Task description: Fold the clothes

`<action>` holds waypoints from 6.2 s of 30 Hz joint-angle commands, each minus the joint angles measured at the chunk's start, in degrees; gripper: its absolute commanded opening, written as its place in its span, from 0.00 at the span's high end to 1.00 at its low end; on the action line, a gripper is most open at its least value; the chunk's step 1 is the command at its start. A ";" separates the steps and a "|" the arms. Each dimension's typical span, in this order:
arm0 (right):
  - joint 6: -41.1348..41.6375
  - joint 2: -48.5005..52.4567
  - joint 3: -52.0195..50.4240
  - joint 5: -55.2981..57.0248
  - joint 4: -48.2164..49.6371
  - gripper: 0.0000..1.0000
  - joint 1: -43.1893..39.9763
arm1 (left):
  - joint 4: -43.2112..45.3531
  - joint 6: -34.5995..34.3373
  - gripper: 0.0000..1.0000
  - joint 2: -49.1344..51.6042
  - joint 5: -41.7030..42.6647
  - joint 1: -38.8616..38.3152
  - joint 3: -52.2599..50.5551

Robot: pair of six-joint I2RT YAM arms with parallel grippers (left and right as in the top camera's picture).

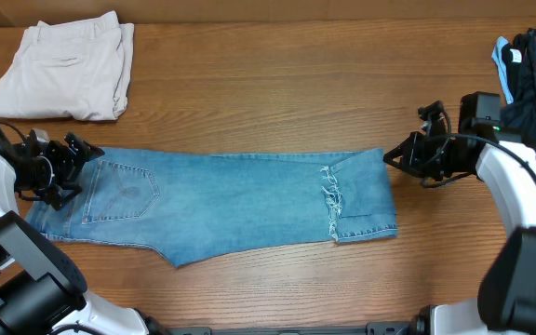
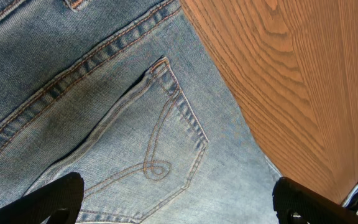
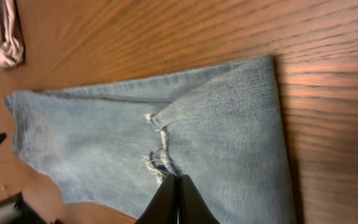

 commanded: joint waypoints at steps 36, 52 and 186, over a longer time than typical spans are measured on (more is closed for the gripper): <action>-1.49 -3.67 -4.79 3.17 -13.14 0.95 -1.57 | -0.59 0.09 0.00 -0.55 -0.11 0.17 -0.26; 8.13 -1.11 -22.56 9.99 6.16 0.92 -1.57 | -0.85 0.11 0.00 -0.55 -0.13 0.17 -0.26; 26.16 -5.35 4.28 51.58 -9.27 0.96 28.94 | -1.01 0.48 0.00 -0.55 -0.09 0.17 -0.26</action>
